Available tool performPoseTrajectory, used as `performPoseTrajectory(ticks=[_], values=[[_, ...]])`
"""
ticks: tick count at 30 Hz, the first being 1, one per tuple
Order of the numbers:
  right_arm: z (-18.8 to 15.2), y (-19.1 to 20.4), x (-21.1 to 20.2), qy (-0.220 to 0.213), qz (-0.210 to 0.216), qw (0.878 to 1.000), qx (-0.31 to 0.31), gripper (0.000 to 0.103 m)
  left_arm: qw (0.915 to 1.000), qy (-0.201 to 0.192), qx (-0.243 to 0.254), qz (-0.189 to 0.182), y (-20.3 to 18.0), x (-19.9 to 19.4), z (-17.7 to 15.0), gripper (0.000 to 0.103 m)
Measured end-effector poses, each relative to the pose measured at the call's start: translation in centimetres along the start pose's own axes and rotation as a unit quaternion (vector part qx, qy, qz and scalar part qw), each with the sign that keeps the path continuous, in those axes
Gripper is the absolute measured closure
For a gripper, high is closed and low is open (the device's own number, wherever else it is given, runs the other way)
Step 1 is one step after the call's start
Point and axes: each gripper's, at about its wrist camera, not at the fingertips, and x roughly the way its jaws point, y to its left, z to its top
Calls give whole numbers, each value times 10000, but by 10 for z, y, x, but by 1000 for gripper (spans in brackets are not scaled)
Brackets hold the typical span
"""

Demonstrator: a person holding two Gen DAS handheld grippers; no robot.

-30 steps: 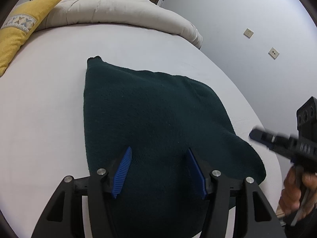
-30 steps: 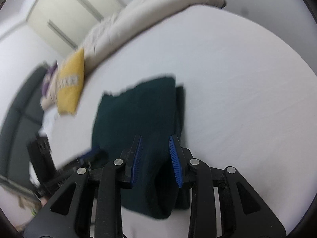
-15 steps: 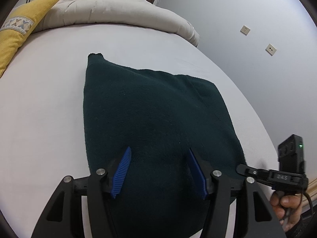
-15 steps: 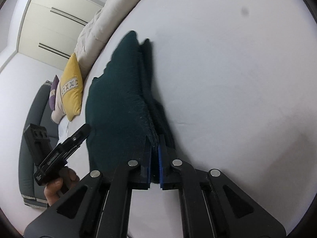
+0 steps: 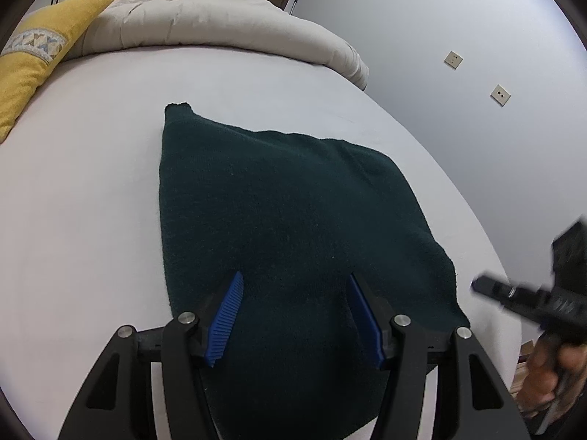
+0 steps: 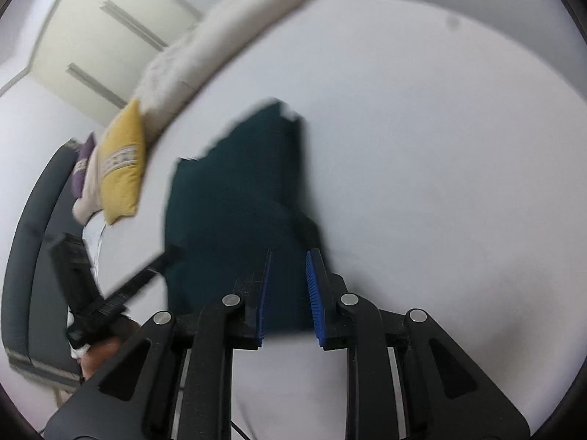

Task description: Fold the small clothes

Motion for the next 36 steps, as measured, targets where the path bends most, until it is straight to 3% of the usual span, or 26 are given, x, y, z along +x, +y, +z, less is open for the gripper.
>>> performPoseTrajectory(ticks=[3,5,6,7,9,17,18,20,21,23,24,25,28,31,34,36], values=[[15,21,16,-36,-53,9991,-428,84,10000,11,16,29,-2,1,1,41],[23,20,41,210,-154,9989,-395,85,10000,24,4,11,-2,2,1,42],[28,15,57,388,-209,9985,-313,99,10000,31,14,6,-2,2,1,42],[29,8,69,456,-298,9982,-261,102,10000,37,23,-22,-2,2,1,42],[33,-3,77,307,-91,9995,-79,103,10000,17,12,-53,-1,2,1,42],[22,-25,58,-15,104,9993,369,103,9994,-325,-61,-120,2,-19,6,41],[25,-26,56,-79,-115,9991,401,94,9992,-380,-65,-77,5,-21,8,41],[33,-30,42,-281,-221,9981,501,92,9991,-407,-131,-23,12,-21,14,41],[39,-30,34,-395,-14,9977,551,90,9991,-407,-145,-5,15,-20,16,41],[60,-18,33,-498,286,9973,452,71,9989,-439,-122,51,18,-16,23,41],[69,-9,36,-477,451,9974,292,60,9989,-459,-95,61,19,-15,27,41],[80,4,46,-336,770,9965,45,57,9988,-482,-63,69,19,-12,33,41],[101,32,90,404,1310,9901,-307,57,9988,-464,105,90,15,0,49,41],[116,36,134,850,1227,9887,-161,57,9994,-236,83,254,21,20,59,41],[138,17,160,699,1168,9902,323,59,9990,-160,-103,402,35,35,61,41],[150,2,168,548,1313,9873,710,60,9991,-88,-294,293,45,42,61,40]])
